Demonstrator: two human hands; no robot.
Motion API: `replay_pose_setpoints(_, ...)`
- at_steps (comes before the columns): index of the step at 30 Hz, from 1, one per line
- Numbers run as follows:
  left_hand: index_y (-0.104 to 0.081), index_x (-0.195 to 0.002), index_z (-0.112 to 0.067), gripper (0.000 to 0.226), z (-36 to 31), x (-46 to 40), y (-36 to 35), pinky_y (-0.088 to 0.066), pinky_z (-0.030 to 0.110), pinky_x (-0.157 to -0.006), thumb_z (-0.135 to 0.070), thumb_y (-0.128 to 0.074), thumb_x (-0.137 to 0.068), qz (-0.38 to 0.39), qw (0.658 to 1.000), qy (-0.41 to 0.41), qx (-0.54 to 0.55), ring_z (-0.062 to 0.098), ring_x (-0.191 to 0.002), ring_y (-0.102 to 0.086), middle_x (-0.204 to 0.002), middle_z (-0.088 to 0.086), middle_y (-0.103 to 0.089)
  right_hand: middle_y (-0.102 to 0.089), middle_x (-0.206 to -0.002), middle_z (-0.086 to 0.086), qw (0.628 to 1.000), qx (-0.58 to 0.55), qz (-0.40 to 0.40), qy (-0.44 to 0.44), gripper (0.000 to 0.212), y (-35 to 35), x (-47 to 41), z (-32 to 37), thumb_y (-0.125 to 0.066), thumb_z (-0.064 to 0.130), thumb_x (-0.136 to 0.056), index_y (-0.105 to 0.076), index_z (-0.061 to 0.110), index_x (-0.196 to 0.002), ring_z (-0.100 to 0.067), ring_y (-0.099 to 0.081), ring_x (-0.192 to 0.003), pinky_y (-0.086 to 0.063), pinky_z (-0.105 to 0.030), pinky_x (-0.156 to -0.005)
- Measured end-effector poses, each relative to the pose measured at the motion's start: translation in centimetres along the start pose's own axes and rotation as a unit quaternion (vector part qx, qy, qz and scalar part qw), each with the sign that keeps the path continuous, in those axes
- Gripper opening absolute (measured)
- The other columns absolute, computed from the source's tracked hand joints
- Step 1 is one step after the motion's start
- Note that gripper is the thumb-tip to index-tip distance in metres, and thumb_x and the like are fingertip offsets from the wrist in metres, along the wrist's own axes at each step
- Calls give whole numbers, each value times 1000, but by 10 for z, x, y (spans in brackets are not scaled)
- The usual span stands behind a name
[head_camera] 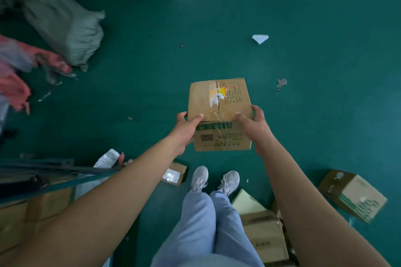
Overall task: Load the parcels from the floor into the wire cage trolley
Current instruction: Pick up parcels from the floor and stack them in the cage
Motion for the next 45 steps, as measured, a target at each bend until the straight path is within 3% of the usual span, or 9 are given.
replay_pose_setpoints(9,-36,-142,-24,63,38,152,124,-44,41,-111,-51,-67,-94,-26,995,-21,93,16,-109,-63,-118,1,-67,-61,-129,-1,987,120,75,79,67,-80,147,59,-61,43,-97,-27,32,-153,-25,-64,-107,-52,-50,-96)
replay_pose_setpoints(15,-37,-147,-25,71,137,227,229,-42,44,-113,-58,-67,-91,-53,988,-40,137,22,-123,-56,-134,1,-60,-58,-101,10,951,245,101,160,60,-186,249,57,-57,45,-99,-35,21,-150,-10,-62,-87,-46,-31,-64)
replay_pose_setpoints(17,-39,-147,-25,74,179,251,268,-44,43,-110,-61,-68,-90,-63,986,-40,146,22,-124,-56,-138,0,-58,-59,-100,10,938,282,116,162,60,-226,284,44,-56,48,-100,-36,19,-150,-12,-62,-89,-48,-35,-72)
replay_pose_setpoints(21,-46,-142,-27,68,270,302,351,-45,46,-112,-62,-68,-88,-86,980,-35,179,22,-124,-58,-140,-3,-58,-57,-140,-6,909,348,149,174,72,-315,351,4,-57,53,-97,-36,16,-154,-24,-58,-117,-46,-43,-105)
replay_pose_setpoints(25,-48,-138,-28,64,354,354,423,-48,43,-109,-65,-66,-89,-136,969,-21,207,18,-114,-60,-129,-4,-60,-51,-148,-8,882,385,207,176,78,-402,421,-43,-58,55,-95,-31,16,-157,-30,-50,-133,-39,-47,-112)
replay_pose_setpoints(31,-58,-125,-21,56,468,430,504,-49,41,-104,-69,-52,-95,-221,929,3,298,22,-109,-63,-119,2,-67,-57,-144,-9,833,441,247,224,98,-522,507,-93,-52,77,-72,-50,12,-146,-30,-56,-128,-44,-45,-110)
replay_pose_setpoints(34,-65,-118,-24,52,519,463,529,-48,41,-107,-69,-49,-96,-246,900,13,360,22,-108,-65,-115,4,-71,-56,-144,-12,803,470,279,238,85,-575,549,-113,-51,71,-87,-54,8,-143,-30,-56,-128,-44,-42,-109)
replay_pose_setpoints(39,-56,-139,-26,59,589,500,568,-46,45,-111,-67,-52,-96,-302,846,28,438,23,-122,-60,-136,3,-63,-38,-160,-11,748,504,339,267,70,-660,604,-143,-50,53,-102,-40,5,-154,-30,-39,-144,-34,-36,-111)
replay_pose_setpoints(45,-58,-127,-23,34,629,523,624,-49,40,-104,-48,-50,-105,-359,795,33,488,15,-104,-62,-117,-3,-66,-39,-160,-10,711,525,385,265,71,-755,634,-168,-53,56,-100,-40,12,-155,-34,-42,-143,-37,-43,-112)
Point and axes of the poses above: each hand's wrist, its own x-axis away from the middle knuckle, its own y-axis out of the back of the hand, z = x × y, the point moved 10 cm from there along -x, towards the middle knuckle
